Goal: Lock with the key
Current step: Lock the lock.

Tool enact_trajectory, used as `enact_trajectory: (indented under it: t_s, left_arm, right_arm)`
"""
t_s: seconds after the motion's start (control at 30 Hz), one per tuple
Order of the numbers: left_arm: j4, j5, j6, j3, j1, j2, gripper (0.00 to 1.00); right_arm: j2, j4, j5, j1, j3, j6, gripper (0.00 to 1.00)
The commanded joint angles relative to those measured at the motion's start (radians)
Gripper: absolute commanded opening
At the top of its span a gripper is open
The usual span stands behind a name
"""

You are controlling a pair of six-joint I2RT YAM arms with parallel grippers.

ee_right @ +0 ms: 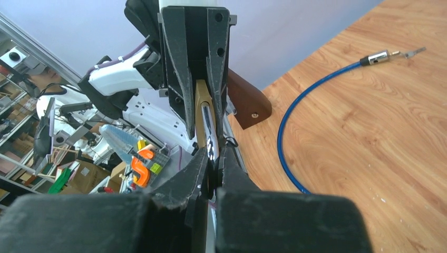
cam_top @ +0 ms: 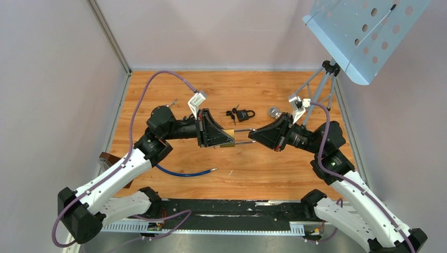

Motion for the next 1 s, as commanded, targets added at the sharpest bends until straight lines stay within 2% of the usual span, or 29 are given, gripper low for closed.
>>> enact_trajectory:
  t_s: [0.0, 0.37, 0.73, 0.97]
  left_arm:
    - [0.123, -0.083, 0.012, 0.020, -0.050, 0.059, 0.00]
    - [0.138, -0.138, 0.024, 0.080, -0.050, 0.105, 0.00]
    - [0.107, -0.192, 0.036, 0.104, -0.004, 0.057, 0.00]
    - [0.216, -0.239, -0.038, 0.070, 0.002, 0.051, 0.00]
  right_arm:
    - [0.083, 0.130, -0.005, 0.139, -0.006, 0.046, 0.00]
    - [0.147, 0.164, 0.051, 0.261, -0.032, 0.041, 0.00]
    - [0.046, 0.104, 0.115, 0.261, -0.127, 0.029, 0.00]
    - [0.015, 0.144, 0.159, 0.261, -0.170, 0.066, 0.00]
